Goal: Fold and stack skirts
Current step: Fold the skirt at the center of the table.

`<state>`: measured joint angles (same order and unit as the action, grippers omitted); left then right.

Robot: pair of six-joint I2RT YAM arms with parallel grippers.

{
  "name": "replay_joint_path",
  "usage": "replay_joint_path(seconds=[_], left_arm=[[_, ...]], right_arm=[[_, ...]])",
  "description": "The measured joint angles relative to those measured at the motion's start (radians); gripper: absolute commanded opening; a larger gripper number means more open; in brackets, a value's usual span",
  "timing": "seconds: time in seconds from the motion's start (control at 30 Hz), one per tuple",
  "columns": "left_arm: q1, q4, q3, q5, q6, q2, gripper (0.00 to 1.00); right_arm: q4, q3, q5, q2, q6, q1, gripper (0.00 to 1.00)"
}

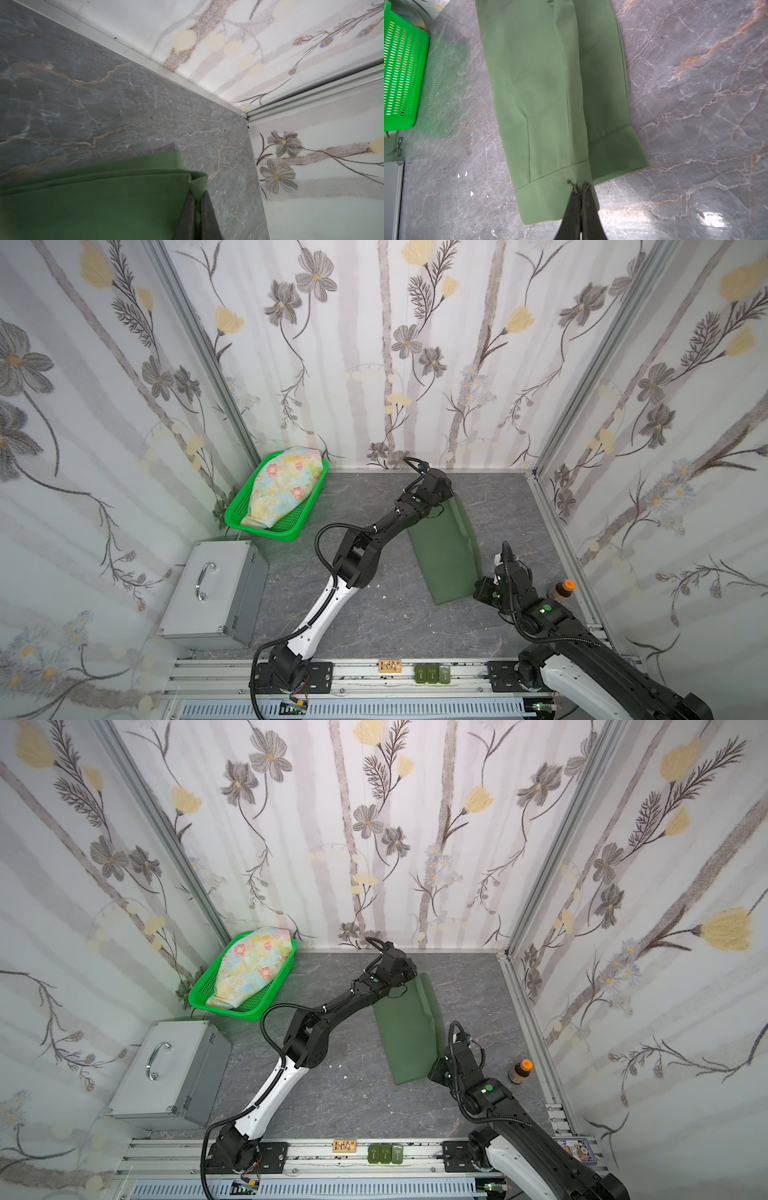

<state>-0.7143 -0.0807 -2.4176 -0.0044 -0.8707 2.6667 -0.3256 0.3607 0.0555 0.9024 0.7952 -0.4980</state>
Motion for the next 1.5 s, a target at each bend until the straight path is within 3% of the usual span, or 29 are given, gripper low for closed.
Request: replay_joint_path(seconds=[0.37, 0.4, 0.47, 0.63, 0.8, 1.07, 1.4, 1.5], left_arm=[[-0.020, 0.061, -0.174, 0.044, 0.023, 0.113, 0.00], [-0.020, 0.061, -0.174, 0.047, 0.021, 0.126, 0.04], [-0.017, 0.080, -0.174, 0.055, 0.010, 0.156, 0.57], [-0.010, 0.183, -0.158, 0.088, -0.022, 0.195, 0.82], [0.012, 0.264, -0.034, 0.109, -0.042, 0.161, 0.82], [0.027, 0.301, 0.339, 0.111, -0.043, -0.039, 0.78], [0.039, 0.356, 0.672, 0.085, -0.019, -0.226, 0.78], [0.051, 0.377, 0.763, 0.077, -0.013, -0.280, 0.78]], right_arm=[[0.009, -0.024, 0.030, -0.005, 0.032, 0.013, 0.00], [0.010, -0.026, 0.033, 0.002, 0.034, 0.016, 0.00], [0.013, -0.030, 0.045, 0.025, 0.041, 0.030, 0.00], [0.021, -0.030, 0.060, 0.075, 0.042, 0.080, 0.00], [0.022, -0.028, 0.071, 0.079, 0.040, 0.137, 0.00], [0.027, -0.011, 0.073, 0.122, 0.010, 0.170, 0.04], [0.051, -0.001, 0.074, 0.147, -0.015, 0.179, 0.06], [0.070, 0.012, 0.076, 0.168, -0.023, 0.182, 0.14]])
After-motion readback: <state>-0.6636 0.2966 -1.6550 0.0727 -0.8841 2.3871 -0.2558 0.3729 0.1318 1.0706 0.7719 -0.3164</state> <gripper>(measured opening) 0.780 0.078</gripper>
